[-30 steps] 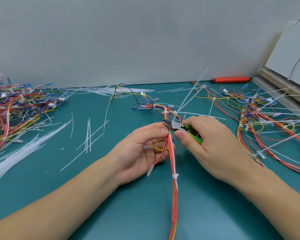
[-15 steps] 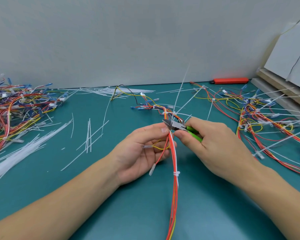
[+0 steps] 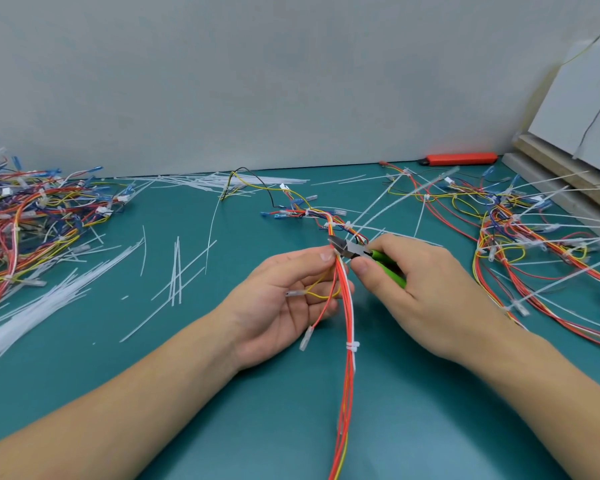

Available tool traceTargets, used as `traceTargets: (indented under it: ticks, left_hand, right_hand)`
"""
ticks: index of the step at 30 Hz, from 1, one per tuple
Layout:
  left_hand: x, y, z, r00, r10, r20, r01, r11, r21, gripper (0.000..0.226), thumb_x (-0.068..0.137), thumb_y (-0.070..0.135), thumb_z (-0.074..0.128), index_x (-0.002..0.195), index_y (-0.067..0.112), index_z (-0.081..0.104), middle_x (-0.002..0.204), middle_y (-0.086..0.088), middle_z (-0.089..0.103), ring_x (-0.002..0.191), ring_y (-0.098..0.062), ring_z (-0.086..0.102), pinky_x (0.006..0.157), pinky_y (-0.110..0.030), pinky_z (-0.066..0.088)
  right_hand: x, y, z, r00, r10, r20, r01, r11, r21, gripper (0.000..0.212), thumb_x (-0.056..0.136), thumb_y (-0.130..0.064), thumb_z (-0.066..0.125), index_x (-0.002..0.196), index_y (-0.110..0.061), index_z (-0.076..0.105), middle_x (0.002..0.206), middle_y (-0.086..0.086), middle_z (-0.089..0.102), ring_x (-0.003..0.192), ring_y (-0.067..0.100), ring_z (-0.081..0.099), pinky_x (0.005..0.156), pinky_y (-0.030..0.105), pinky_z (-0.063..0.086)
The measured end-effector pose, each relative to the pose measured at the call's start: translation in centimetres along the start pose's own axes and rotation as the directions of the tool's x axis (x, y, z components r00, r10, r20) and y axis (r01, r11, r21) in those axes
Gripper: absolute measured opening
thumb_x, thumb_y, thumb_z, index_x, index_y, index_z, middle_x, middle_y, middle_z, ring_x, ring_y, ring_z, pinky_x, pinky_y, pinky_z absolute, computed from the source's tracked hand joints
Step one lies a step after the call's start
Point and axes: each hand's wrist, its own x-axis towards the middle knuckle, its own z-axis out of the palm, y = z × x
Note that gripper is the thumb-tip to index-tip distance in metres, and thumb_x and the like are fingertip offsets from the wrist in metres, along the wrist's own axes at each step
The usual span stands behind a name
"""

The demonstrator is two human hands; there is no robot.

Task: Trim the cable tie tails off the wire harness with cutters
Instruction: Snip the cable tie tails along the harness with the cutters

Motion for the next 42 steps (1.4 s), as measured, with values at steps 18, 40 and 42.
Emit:
traceTargets:
  ticks: [18,40,42]
  left_hand:
    - [-0.08,-0.05,-0.19,1.000,0.020,0.017,-0.021,1.000,0.020,0.016,0.080,0.025,0.074,0.092,0.015,0.080,0.089,-0.005,0.074,0.077,-0.015,0.073,0.072,-0.025,0.057]
    - [0.12,-0.10,-0.28,0.999,0.014,0.041,-0.015,0.999,0.039,0.018,0.083,0.025,0.072,0.094,0.015,0.080,0.089,-0.003,0.074,0.077,-0.014,0.071,0.072,-0.024,0.056]
    - [0.05,-0.08,-0.25,0.999,0.016,0.048,-0.018,0.999,0.037,0.017,0.082,0.026,0.072,0.093,0.015,0.081,0.089,-0.002,0.074,0.077,-0.014,0.072,0.073,-0.024,0.056]
  right_hand:
    - [-0.17,0.04,-0.30,0.999,0.021,0.037,-0.019,0.999,-0.047,0.059,0.093,-0.079,0.030,0.079,-0.023,0.041,0.074,-0.011,0.054,0.061,0.017,0.049,0.053,0.040,0.039]
    - [-0.04,0.15,0.57,0.999,0.020,0.025,-0.021,0.998,0.066,0.048,0.097,-0.067,0.032,0.096,-0.028,0.060,0.079,-0.011,0.059,0.080,0.010,0.055,0.069,0.033,0.045]
    - [0.04,0.20,0.58,1.000,0.020,0.022,-0.022,0.997,0.071,0.047,0.097,-0.067,0.034,0.093,-0.028,0.060,0.076,-0.011,0.057,0.077,0.009,0.054,0.065,0.032,0.042]
